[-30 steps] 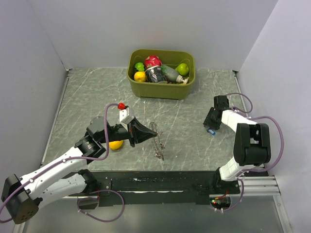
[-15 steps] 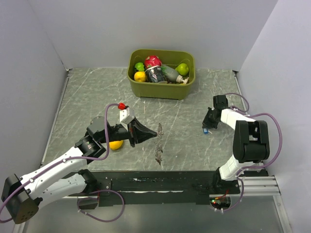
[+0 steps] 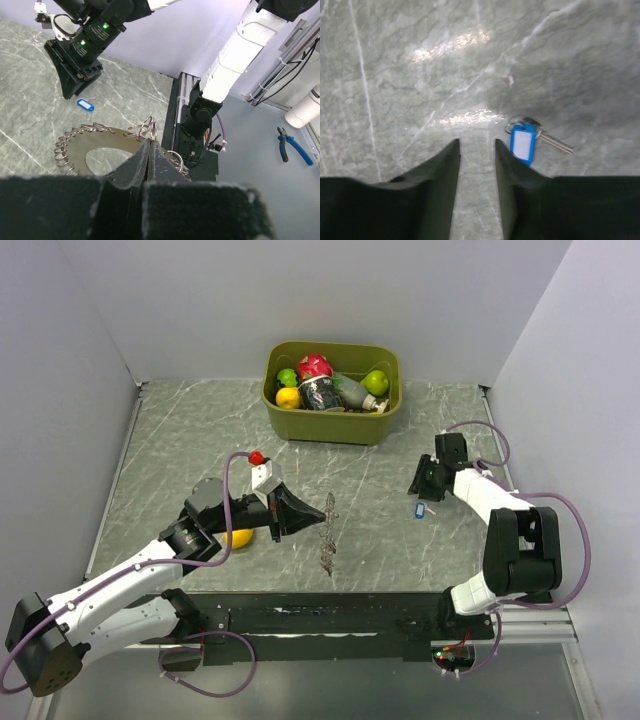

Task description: Put the keys on the keyring

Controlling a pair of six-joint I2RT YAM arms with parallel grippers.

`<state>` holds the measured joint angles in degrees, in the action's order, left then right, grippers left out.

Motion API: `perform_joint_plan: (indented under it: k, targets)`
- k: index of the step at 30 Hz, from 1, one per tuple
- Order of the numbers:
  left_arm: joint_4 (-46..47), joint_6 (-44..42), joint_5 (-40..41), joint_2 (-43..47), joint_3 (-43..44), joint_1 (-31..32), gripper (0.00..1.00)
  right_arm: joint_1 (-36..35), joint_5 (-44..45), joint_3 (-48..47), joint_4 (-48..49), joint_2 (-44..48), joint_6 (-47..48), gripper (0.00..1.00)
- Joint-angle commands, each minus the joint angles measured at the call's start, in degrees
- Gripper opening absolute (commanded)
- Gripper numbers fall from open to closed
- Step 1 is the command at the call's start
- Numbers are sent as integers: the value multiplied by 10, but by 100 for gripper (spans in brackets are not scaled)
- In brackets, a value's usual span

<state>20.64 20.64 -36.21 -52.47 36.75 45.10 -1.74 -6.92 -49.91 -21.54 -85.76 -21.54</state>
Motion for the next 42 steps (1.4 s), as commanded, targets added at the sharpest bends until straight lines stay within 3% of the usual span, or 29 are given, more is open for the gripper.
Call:
perform_joint_plan:
  k: [1,4,11,18,24,33,42]
  targets:
    - [48,3,-15,1,14,2,1,1,55,-40,-24,-18,10,47]
    - [46,3,-15,1,13,2,1,1,52,-67,-38,-60,13,52]
    - [34,0,-8,11,11,2,1,-3,67,-107,-78,-127,18,49]
    - [29,-3,-5,8,16,2,1,-34,131,-99,-110,-118,16,43]
    - [26,-4,-8,3,18,2,1,-61,132,-90,-128,-102,13,39]
    - [28,-3,-9,4,16,2,1,-64,136,-67,-147,-64,19,41]
    - [29,-3,-12,2,17,2,1,-105,209,-56,-170,-31,5,43]
